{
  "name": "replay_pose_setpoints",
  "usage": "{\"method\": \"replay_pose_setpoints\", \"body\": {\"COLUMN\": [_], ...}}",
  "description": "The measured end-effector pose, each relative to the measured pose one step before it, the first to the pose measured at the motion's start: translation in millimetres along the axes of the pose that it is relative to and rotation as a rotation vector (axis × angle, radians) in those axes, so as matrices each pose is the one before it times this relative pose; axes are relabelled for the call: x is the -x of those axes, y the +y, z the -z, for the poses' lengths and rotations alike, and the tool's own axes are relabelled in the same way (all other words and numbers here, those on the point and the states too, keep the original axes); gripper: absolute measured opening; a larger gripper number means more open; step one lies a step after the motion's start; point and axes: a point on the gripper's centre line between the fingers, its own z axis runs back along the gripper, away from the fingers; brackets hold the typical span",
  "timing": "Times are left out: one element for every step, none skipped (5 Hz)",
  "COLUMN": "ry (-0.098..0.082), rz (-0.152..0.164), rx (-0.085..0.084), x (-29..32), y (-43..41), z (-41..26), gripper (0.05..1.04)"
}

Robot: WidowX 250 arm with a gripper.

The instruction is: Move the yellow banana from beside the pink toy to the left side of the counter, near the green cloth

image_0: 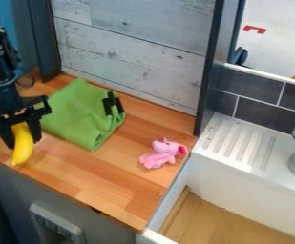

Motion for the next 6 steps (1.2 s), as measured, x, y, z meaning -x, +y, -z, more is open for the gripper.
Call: {"method": "replay_pose_setpoints", "body": {"ry": [-0.0144, 0.0, 0.0282, 0.0006, -0.0125, -0.0358], "rz": [-0.0959, -0.0381, 0.0152, 0.0467, 0.0186, 0.0188], "rx": [-0.0015, -0.006, -0.0025, 0.0011, -0.0083, -0.0974], "x": [-2.93, -0.94, -1.06, -2.78, -1.89, 3.0], "y": [0.7, 1.17, -1.35, -1.86, 1.31, 9.49], "z": [1.83, 3.27, 9.75, 1.39, -0.5, -28.66], "gripper": [0.538, 0.537, 0.536, 0.634, 0.865, 1.014]}}
